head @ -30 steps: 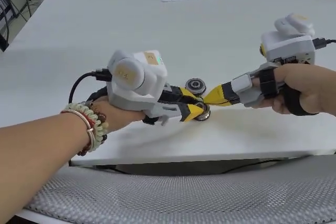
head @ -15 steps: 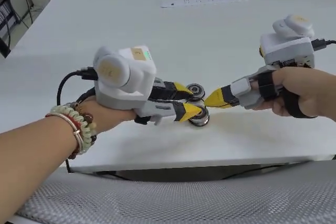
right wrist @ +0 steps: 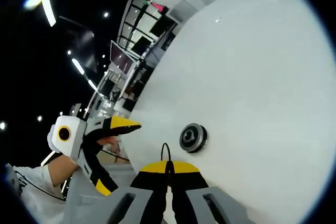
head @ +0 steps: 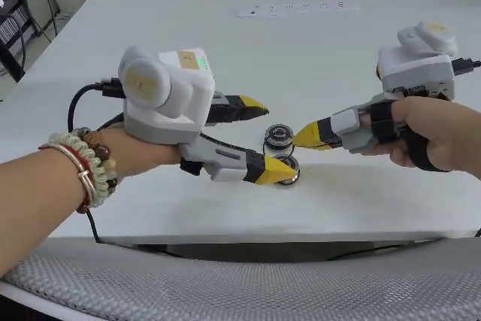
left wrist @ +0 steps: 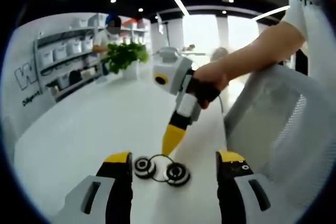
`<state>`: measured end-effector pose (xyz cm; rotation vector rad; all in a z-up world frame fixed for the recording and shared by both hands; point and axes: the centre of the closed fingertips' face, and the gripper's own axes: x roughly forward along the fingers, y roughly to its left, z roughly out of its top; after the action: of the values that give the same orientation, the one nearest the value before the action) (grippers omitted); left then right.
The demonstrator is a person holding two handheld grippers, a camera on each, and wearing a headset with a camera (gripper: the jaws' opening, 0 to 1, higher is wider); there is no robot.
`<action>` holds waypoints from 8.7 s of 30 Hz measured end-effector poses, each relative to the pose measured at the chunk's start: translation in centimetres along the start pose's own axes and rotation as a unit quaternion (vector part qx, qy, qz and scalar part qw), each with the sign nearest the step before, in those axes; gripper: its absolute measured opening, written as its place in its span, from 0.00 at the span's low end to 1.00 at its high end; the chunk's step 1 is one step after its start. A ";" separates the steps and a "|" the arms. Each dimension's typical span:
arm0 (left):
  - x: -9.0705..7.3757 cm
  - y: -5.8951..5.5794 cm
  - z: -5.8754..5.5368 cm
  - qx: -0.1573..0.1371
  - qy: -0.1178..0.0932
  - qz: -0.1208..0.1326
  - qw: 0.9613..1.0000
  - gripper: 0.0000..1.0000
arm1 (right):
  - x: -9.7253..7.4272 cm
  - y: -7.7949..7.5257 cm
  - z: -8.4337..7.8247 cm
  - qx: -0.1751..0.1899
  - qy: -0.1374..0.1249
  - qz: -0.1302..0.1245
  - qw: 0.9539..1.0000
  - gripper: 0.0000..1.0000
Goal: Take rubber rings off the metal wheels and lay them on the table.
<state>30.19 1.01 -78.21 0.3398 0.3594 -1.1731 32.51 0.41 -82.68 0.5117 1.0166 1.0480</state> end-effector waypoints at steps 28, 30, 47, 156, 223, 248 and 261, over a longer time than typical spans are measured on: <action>-11.9 0.5 -1.6 -0.059 -0.015 0.100 0.993 1.00 | 0.9 3.9 0.6 -0.072 -0.002 0.032 0.997 0.00; -12.3 0.3 -1.9 -0.079 -0.025 0.110 0.991 1.00 | 1.0 4.7 0.8 -0.074 -0.006 0.044 0.996 0.00; -12.3 -1.0 -4.8 -0.128 0.010 0.124 0.984 1.00 | 2.7 5.5 -0.2 -0.122 0.011 0.029 0.992 0.00; -12.3 3.0 6.6 -0.014 -0.073 0.122 0.990 0.79 | -1.6 3.0 4.5 -0.171 -0.095 -0.066 0.978 0.31; 3.6 0.1 -4.6 -0.005 0.021 -0.072 0.997 0.23 | 0.5 -2.5 -3.7 -0.380 0.079 -0.028 0.921 0.20; 3.4 0.1 -5.5 -0.036 0.003 -0.057 0.998 0.14 | 1.2 -2.9 -3.9 -0.350 0.099 -0.066 0.929 0.00; 3.1 -0.3 -5.6 -0.026 0.005 -0.060 0.998 0.13 | 0.4 -2.1 -3.3 -0.089 0.013 0.031 0.995 0.00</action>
<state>30.46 0.85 -84.60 0.2825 0.4223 -1.2770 30.61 -0.49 -86.00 0.3878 0.9237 1.1913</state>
